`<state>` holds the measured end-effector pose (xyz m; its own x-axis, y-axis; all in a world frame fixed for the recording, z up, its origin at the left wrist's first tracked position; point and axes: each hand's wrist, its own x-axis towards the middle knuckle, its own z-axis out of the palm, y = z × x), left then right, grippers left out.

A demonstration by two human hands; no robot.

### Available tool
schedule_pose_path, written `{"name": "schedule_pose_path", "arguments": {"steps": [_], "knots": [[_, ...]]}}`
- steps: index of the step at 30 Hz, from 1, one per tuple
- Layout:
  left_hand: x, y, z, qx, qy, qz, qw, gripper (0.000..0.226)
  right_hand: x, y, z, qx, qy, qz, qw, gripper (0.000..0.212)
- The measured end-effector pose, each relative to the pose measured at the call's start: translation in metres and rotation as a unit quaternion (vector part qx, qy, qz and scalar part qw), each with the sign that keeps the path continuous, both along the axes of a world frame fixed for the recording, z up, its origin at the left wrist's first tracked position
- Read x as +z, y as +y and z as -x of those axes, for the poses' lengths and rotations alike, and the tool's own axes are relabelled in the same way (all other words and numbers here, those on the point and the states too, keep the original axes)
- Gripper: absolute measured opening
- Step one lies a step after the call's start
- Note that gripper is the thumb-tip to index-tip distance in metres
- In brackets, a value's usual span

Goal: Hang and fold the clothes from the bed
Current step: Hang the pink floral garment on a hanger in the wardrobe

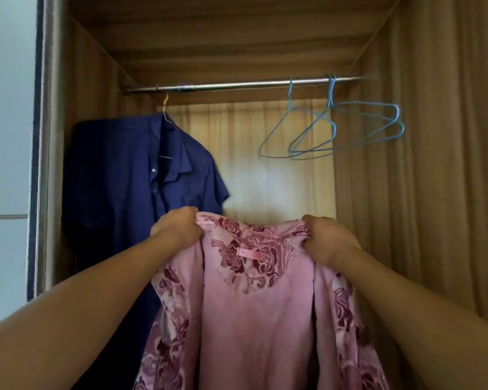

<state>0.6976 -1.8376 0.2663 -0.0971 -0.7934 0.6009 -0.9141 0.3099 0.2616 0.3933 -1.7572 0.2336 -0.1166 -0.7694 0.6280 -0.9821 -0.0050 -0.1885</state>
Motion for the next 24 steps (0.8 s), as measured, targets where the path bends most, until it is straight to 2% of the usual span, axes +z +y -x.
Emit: {"name": "schedule_pose_path", "arguments": {"steps": [6, 8, 10, 13, 16, 20, 24], "knots": [[0.110, -0.029, -0.010, 0.048, 0.036, 0.116, 0.991, 0.025, 0.101, -0.041, -0.015, -0.026, 0.032, 0.156, 0.987, 0.035], [0.131, -0.031, -0.009, 0.055, 0.052, 0.160, 0.984, 0.028, 0.118, -0.050, -0.014, -0.041, 0.046, 0.207, 0.976, 0.040], [0.132, -0.034, -0.007, 0.055, 0.046, 0.188, 0.979, 0.028, 0.117, -0.062, -0.009, -0.050, 0.052, 0.219, 0.973, 0.040], [0.094, -0.049, -0.008, 0.046, 0.006, 0.177, 0.983, 0.015, 0.076, -0.086, 0.000, -0.026, 0.040, 0.187, 0.981, 0.035], [0.024, -0.071, -0.009, 0.060, -0.043, 0.118, 0.990, 0.013, 0.001, -0.111, 0.007, 0.001, 0.022, 0.115, 0.993, 0.026], [-0.086, -0.096, -0.011, 0.085, -0.106, -0.010, 0.991, 0.013, -0.106, -0.140, 0.003, 0.036, -0.015, -0.024, 0.999, 0.039], [-0.169, -0.103, -0.008, 0.110, -0.130, -0.127, 0.977, 0.027, -0.185, -0.163, -0.006, 0.068, -0.074, -0.118, 0.988, 0.049]]}}
